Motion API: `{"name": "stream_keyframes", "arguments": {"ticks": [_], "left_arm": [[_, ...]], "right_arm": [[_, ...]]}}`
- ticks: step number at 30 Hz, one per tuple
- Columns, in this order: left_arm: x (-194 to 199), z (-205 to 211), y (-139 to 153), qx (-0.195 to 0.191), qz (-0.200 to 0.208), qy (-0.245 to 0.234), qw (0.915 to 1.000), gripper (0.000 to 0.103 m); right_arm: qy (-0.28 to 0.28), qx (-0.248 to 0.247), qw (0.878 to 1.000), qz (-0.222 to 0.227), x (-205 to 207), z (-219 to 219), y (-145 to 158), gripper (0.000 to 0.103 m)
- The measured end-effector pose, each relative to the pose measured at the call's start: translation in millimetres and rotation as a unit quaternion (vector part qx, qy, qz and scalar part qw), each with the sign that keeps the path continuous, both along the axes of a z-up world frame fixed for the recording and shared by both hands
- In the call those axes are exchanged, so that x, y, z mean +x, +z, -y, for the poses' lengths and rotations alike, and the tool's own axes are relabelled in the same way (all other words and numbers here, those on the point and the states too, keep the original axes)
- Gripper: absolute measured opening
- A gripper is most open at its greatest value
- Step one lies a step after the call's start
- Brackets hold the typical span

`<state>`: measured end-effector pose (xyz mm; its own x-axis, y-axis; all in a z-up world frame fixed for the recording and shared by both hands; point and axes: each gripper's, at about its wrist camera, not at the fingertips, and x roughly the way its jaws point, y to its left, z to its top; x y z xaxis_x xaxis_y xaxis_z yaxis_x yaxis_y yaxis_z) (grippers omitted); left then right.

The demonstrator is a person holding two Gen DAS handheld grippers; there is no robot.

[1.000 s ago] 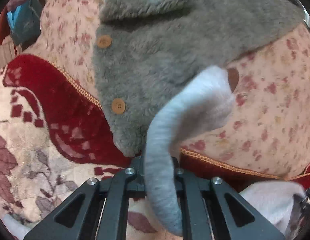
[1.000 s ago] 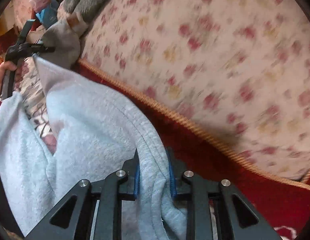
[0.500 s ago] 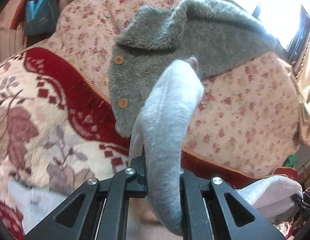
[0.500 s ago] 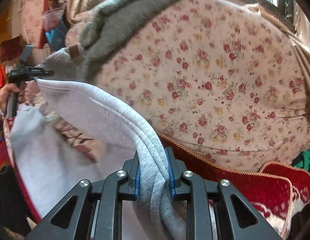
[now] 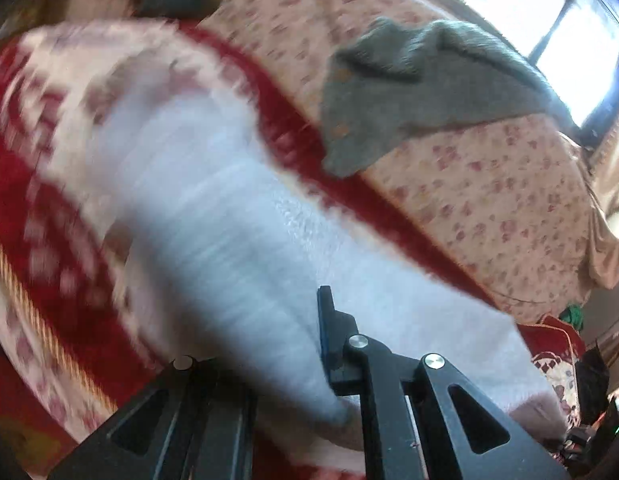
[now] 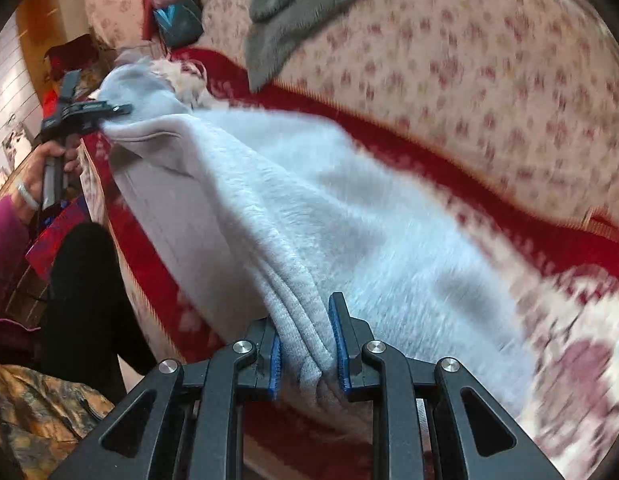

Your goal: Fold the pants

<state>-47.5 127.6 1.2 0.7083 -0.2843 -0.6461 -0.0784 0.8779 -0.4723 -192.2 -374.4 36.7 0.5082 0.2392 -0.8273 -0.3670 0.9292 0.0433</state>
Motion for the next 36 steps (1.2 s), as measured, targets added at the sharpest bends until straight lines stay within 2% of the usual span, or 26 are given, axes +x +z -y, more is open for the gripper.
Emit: {"name": "stream_keyframes", "arguments": {"ticks": [4,6,7,8,10,11,13,15,17,19,21,23,24,25,27,30,33,36], "left_arm": [[-8.6,-13.0,-26.2,-0.040,-0.001,0.026,0.9989,0.014],[-12.7,-17.1,-31.9,-0.064,0.003,0.040,0.9972,0.025],[-13.4,-18.1,-33.6,-0.068,0.003,0.047,0.9966,0.033],[-12.8,-18.5,-34.2,-0.065,0.001,0.052,0.9965,0.036],[-8.7,-18.7,-31.4,-0.059,-0.001,0.052,0.9969,0.039],[-7.9,-21.5,-28.4,-0.055,-0.001,0.052,0.9971,0.049],[-7.7,-24.5,-23.1,-0.056,0.003,0.053,0.9970,0.061],[-8.6,-29.8,-16.8,-0.061,0.012,0.062,0.9962,0.067],[-8.7,-36.4,-9.6,-0.045,0.017,0.080,0.9956,0.076],[-4.6,-42.4,-1.1,-0.040,0.030,0.085,0.9951,0.076],[3.0,-41.8,10.7,-0.035,0.055,0.057,0.9962,0.072],[11.0,-33.3,22.3,0.019,0.075,0.030,0.9965,0.063],[17.6,-30.5,23.0,0.047,0.072,0.026,0.9959,0.062],[22.8,-31.6,20.1,0.060,0.062,0.031,0.9958,0.060],[32.4,-40.9,5.1,0.065,0.015,0.057,0.9961,0.059],[24.4,-47.8,-9.0,0.064,-0.008,0.071,0.9953,0.059],[3.4,-48.7,-8.5,0.101,-0.007,0.090,0.9908,0.073],[-22.7,-47.3,6.8,0.133,0.015,0.109,0.9851,0.075]], "right_arm": [[-0.012,-0.007,1.000,-0.002,-8.3,-7.9,-18.4,0.026],[-0.017,-0.014,1.000,0.007,-12.6,-9.6,-18.5,0.027],[-0.018,-0.014,1.000,0.012,-15.6,-9.5,-17.5,0.028],[-0.019,-0.011,1.000,0.012,-16.5,-9.3,-16.5,0.031],[-0.027,0.000,1.000,0.007,-17.8,-6.3,-15.7,0.036],[-0.029,0.004,1.000,0.007,-18.1,-5.8,-15.7,0.041],[-0.029,0.009,1.000,0.005,-18.3,-5.7,-16.3,0.048],[-0.027,0.016,1.000,0.002,-19.9,-7.8,-18.4,0.061],[-0.025,0.022,0.999,-0.003,-21.5,-10.4,-20.1,0.068],[-0.023,0.018,1.000,-0.005,-21.4,-12.6,-22.1,0.070],[-0.023,0.017,1.000,-0.009,-19.9,-12.9,-23.6,0.070],[-0.029,0.027,0.999,-0.013,-18.4,-11.3,-23.0,0.071],[-0.035,0.038,0.999,-0.016,-18.4,-9.6,-21.7,0.071],[-0.040,0.052,0.998,-0.019,-18.6,-6.1,-20.0,0.072],[-0.053,0.098,0.993,-0.033,-23.9,0.7,-16.3,0.073],[-0.081,0.148,0.984,-0.047,-40.8,19.0,-13.1,0.075],[-0.125,0.180,0.975,-0.049,-59.8,46.9,-12.5,0.075],[-0.188,0.200,0.960,-0.055,-69.9,81.2,-17.3,0.078]]}}
